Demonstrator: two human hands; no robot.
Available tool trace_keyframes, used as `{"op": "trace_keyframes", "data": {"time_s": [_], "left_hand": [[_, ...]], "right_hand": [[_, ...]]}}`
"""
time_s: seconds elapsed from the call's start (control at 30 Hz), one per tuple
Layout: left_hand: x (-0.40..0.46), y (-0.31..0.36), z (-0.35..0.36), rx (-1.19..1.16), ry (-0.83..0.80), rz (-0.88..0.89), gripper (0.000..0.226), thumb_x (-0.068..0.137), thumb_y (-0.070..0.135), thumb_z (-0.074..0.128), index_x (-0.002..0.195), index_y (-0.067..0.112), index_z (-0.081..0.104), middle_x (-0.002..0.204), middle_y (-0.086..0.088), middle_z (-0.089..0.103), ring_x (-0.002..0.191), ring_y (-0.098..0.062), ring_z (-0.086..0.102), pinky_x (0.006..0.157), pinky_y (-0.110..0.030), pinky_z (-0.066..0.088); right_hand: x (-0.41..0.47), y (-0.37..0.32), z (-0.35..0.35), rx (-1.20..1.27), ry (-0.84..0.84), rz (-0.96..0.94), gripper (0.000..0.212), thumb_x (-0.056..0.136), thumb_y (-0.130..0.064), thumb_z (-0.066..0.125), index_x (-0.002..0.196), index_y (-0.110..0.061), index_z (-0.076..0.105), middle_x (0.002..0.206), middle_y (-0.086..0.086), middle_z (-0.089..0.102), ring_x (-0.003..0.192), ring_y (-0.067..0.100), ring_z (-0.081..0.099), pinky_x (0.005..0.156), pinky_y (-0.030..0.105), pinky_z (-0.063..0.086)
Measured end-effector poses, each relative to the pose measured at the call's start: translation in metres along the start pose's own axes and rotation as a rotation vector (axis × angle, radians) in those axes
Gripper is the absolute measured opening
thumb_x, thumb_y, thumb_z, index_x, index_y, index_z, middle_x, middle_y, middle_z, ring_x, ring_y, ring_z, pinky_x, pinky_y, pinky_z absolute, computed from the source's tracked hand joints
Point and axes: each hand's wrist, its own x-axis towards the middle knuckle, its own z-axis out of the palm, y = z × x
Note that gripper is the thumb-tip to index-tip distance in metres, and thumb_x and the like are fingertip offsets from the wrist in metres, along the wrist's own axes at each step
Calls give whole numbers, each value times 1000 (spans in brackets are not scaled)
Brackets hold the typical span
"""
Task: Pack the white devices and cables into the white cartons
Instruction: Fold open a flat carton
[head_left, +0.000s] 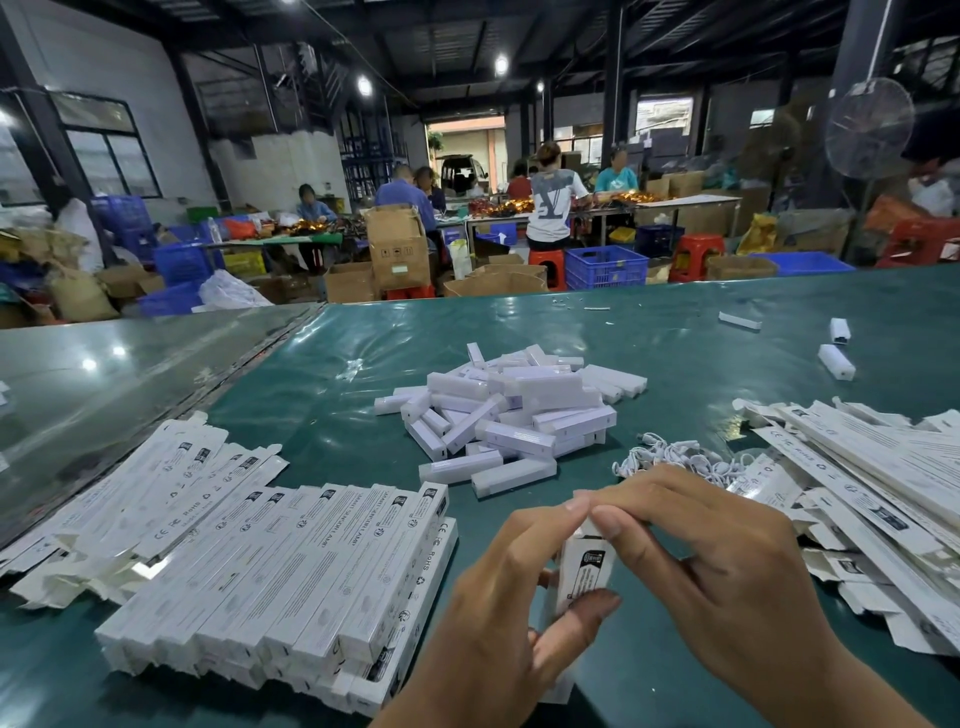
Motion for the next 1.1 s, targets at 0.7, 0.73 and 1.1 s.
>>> {"op": "trace_keyframes", "data": {"time_s": [0.7,0.73,1.1], "left_hand": [[0,-3,-2,-20,19,9,45,98,23,68,134,23,42,129,5,55,95,-18,66,71,-33,57],[-1,-3,-2,-23,21,-1,44,98,24,68,134,23,42,130,7,54,96,-17,66,71,-33,58],[2,0,0,-15,29,21,40,99,26,67,129,17,43,127,6,56,96,-14,65,67,-32,58]], "right_hand": [[-7,9,4,119,-50,-116,24,91,-15,60,113,-10,70,119,1,71,100,0,67,78,15,53],[-8,10,5,132,-45,-115,23,93,-17,59,112,-9,70,121,1,71,101,1,67,78,16,53],[-12,10,11,172,7,-119,30,98,-31,62,100,-4,74,116,9,71,101,16,71,72,29,59]]}}
